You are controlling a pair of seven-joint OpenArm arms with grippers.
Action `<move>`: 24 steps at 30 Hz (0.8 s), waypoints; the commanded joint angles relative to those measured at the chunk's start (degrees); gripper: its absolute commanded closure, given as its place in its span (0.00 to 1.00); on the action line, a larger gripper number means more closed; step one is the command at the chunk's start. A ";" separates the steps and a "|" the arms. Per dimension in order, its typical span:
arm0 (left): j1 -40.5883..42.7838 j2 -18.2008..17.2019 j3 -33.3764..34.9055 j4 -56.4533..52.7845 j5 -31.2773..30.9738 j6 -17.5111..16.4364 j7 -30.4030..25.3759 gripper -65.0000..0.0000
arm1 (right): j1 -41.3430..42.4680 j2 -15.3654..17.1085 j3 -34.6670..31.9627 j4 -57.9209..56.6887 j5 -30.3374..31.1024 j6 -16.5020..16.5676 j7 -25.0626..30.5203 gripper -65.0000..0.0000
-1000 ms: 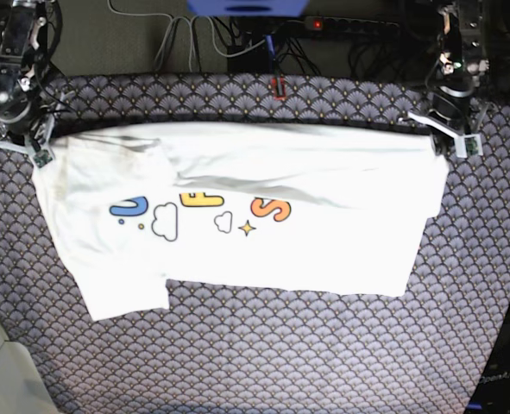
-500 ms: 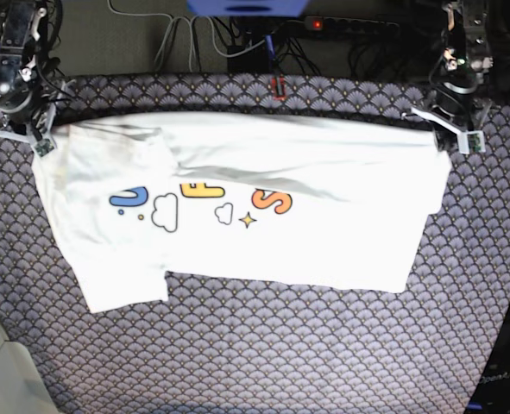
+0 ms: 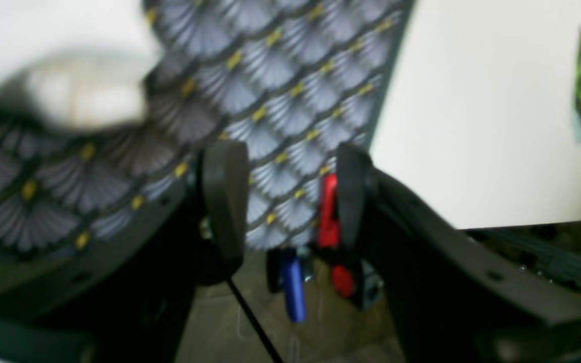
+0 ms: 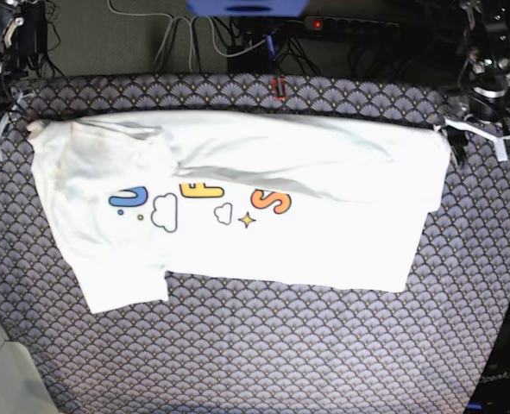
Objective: Fold the T-shirt properly
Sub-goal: 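Drag the folded shirt toward the robot with both grippers, then move both grippers to the hem edge of the shirt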
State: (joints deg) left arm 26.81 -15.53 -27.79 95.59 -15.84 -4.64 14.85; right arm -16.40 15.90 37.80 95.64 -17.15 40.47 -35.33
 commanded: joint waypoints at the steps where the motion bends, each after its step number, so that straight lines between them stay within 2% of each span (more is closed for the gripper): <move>1: -1.18 -0.87 -0.56 1.33 -0.12 -0.59 -1.45 0.22 | 1.15 0.93 0.22 1.02 0.31 -0.47 0.74 0.55; 6: -7.42 -1.22 -0.91 1.24 0.41 -0.59 -0.83 0.22 | 6.60 2.08 -1.27 0.76 0.05 -0.47 0.65 0.55; 10: -16.21 -0.78 -0.30 0.98 0.41 -0.59 6.64 0.22 | 11.79 3.31 -6.90 0.06 0.05 -0.47 0.65 0.55; 14: -25.80 -0.69 4.10 -3.24 0.49 -0.59 12.36 0.22 | 19.52 3.48 -14.11 -5.04 0.05 -0.47 -0.14 0.55; 18: -33.62 -0.78 9.46 -10.71 0.49 -0.59 12.36 0.22 | 30.43 3.57 -19.38 -16.29 0.05 -0.47 -2.78 0.55; 24: -44.87 -1.22 16.32 -26.71 0.58 -0.50 12.09 0.22 | 45.46 3.75 -22.64 -37.74 0.05 -0.47 -0.93 0.55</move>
State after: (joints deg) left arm -16.93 -15.99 -11.25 67.85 -15.38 -5.50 28.01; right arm 27.51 18.68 15.07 56.60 -17.32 40.36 -37.15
